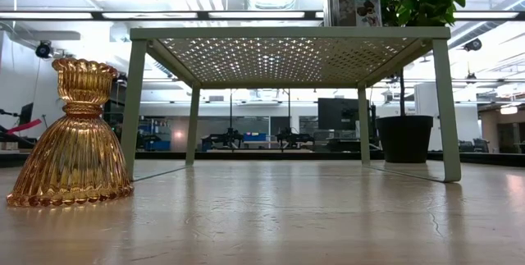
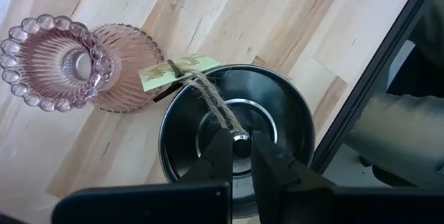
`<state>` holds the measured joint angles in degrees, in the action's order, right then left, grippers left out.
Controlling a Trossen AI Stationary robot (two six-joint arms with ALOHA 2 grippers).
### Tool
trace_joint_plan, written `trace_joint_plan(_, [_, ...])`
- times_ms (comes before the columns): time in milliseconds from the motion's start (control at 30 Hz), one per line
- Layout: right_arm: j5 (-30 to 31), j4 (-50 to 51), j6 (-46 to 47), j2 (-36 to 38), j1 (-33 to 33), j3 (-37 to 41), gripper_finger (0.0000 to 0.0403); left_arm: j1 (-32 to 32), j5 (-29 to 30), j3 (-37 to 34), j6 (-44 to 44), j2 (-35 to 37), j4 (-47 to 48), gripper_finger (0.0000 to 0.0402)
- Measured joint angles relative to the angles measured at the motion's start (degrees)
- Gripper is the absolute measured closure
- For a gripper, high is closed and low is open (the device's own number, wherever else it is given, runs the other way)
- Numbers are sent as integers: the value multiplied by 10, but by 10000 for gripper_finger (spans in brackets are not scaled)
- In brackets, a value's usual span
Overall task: Pick & Place candle stick holders
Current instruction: Put the green scented candle on the shelf
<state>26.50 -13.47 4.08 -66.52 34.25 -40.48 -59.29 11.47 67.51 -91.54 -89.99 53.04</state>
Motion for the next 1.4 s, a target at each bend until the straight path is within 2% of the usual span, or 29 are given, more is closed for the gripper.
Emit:
trace_joint_plan(767, [0, 0, 0, 0, 0, 1, 394, 10, 0, 40, 22, 1, 32, 384])
trace_joint_plan(1000, [0, 0, 0, 0, 0, 1, 394, 24, 0, 76, 52, 2, 55, 383])
trace_joint_plan(1400, [0, 1, -1, 0, 0, 1, 394, 76, -1, 161, 139, 17, 158, 381])
